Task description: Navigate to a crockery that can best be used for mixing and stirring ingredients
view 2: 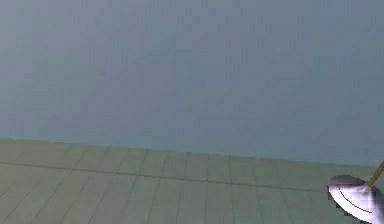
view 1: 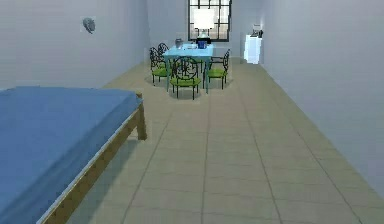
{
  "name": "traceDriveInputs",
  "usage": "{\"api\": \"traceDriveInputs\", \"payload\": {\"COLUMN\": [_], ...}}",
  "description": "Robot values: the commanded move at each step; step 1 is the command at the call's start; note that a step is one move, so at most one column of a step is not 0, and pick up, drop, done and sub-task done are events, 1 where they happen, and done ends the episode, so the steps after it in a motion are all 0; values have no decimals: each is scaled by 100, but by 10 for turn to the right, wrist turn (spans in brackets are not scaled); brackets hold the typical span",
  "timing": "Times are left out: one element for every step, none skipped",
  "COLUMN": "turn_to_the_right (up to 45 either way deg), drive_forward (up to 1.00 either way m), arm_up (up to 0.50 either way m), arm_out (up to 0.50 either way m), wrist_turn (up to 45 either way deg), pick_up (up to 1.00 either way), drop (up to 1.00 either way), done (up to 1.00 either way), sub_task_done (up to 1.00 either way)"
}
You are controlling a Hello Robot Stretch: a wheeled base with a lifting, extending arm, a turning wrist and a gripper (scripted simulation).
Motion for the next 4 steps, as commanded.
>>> {"api": "traceDriveInputs", "payload": {"turn_to_the_right": [0,0,0,-390], "drive_forward": [100,100,40,0], "arm_up": [0,0,0,0], "arm_out": [0,0,0,0], "wrist_turn": [0,0,0,0], "pick_up": [0,0,0,0], "drop": [0,0,0,0], "done": [0,0,0,0], "sub_task_done": [0,0,0,0]}}
